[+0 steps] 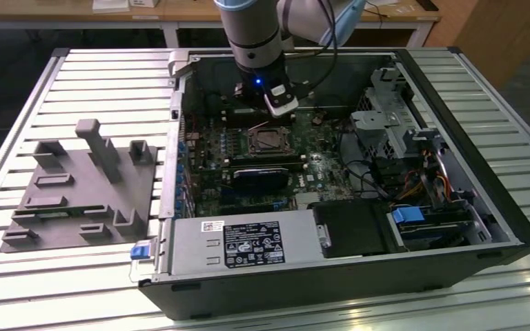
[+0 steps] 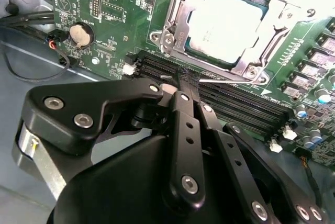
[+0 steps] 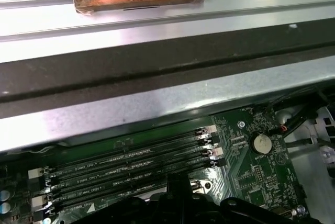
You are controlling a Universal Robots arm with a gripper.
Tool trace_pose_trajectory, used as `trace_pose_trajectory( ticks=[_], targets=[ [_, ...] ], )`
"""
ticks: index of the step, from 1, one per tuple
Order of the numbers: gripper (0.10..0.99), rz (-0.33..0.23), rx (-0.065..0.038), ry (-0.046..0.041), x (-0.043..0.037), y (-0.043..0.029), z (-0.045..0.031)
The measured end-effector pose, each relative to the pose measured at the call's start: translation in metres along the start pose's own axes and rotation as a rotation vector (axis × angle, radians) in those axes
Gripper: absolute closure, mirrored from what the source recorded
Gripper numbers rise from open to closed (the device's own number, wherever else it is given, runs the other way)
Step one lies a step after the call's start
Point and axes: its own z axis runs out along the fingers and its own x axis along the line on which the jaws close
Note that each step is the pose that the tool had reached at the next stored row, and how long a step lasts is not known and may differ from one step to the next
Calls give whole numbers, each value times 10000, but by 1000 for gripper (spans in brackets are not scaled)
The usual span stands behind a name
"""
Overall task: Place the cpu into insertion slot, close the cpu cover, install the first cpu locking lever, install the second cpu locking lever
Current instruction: 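Install the first cpu locking lever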
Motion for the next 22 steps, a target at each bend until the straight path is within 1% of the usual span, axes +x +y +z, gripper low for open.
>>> trace_pose_trajectory(
  ticks=[2, 7, 15, 19, 22],
  targets=[
    [984, 34, 27, -22, 4, 4, 11],
    [984, 196, 145, -95, 13, 17, 37],
    [984, 246, 157, -109, 17, 28, 43],
    [984, 316, 171, -127, 26, 55, 56],
    [984, 430, 196, -159, 29, 60, 64]
  ],
)
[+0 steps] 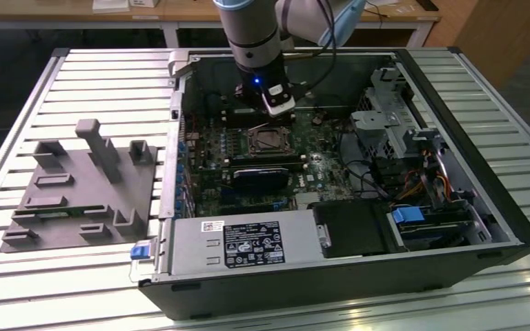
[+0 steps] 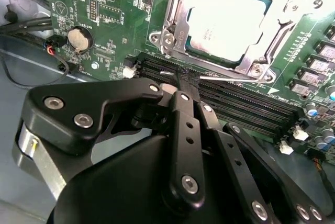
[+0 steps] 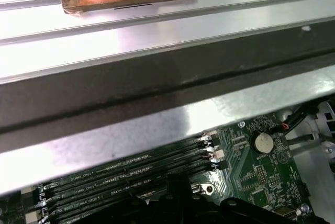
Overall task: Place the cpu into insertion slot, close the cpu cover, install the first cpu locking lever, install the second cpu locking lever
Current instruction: 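Install the first cpu locking lever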
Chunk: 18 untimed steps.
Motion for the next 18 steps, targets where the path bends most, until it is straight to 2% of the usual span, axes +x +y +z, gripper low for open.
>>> trace_pose_trajectory(
  ticks=[5, 14, 18],
  targets=[
    [984, 474, 104, -124, 5, 1, 18],
    [984, 866, 202, -239, 20, 30, 39],
    [984, 946, 345, -324, 28, 35, 53]
  ],
)
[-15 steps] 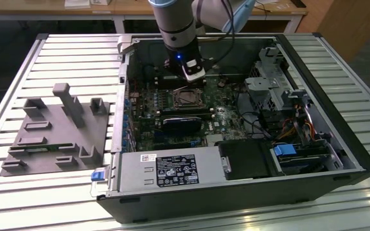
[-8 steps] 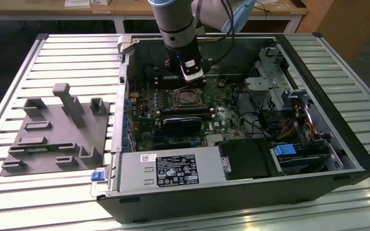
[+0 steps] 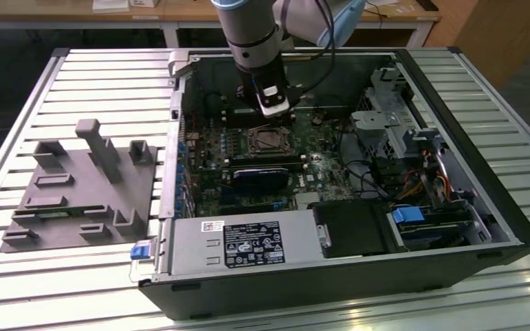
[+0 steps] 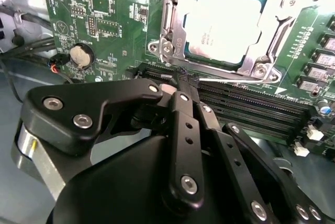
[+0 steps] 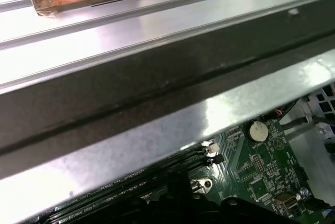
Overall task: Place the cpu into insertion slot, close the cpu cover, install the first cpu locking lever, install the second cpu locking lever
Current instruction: 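Install the first cpu locking lever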
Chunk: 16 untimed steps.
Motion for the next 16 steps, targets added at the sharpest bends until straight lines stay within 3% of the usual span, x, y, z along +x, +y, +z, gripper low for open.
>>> trace_pose_trajectory(
  ticks=[4, 16],
  targets=[
    [984, 88, 66, -57, 9, 11, 11],
    [984, 282, 97, -127, 27, 32, 27]
  ],
)
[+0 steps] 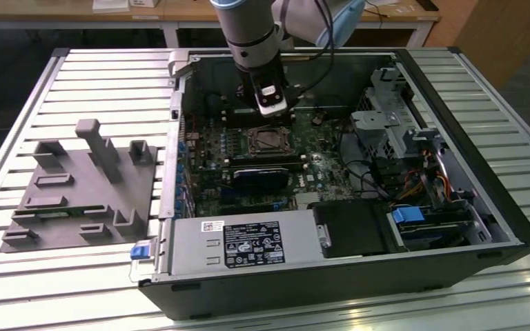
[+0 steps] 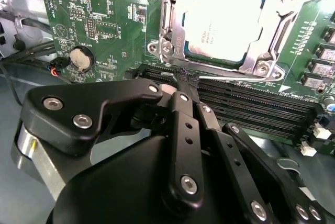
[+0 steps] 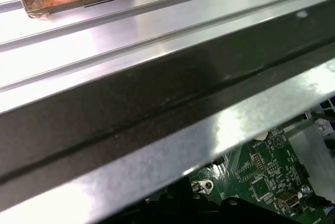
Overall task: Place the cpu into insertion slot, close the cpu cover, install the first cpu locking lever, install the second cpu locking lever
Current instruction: 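Install the first cpu locking lever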
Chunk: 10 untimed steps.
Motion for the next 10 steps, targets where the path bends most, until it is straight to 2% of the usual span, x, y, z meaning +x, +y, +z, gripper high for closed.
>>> trace_pose_trajectory(
  ticks=[10],
  targets=[
    [984, 244, 48, -75, 6, -2, 21]
  ],
)
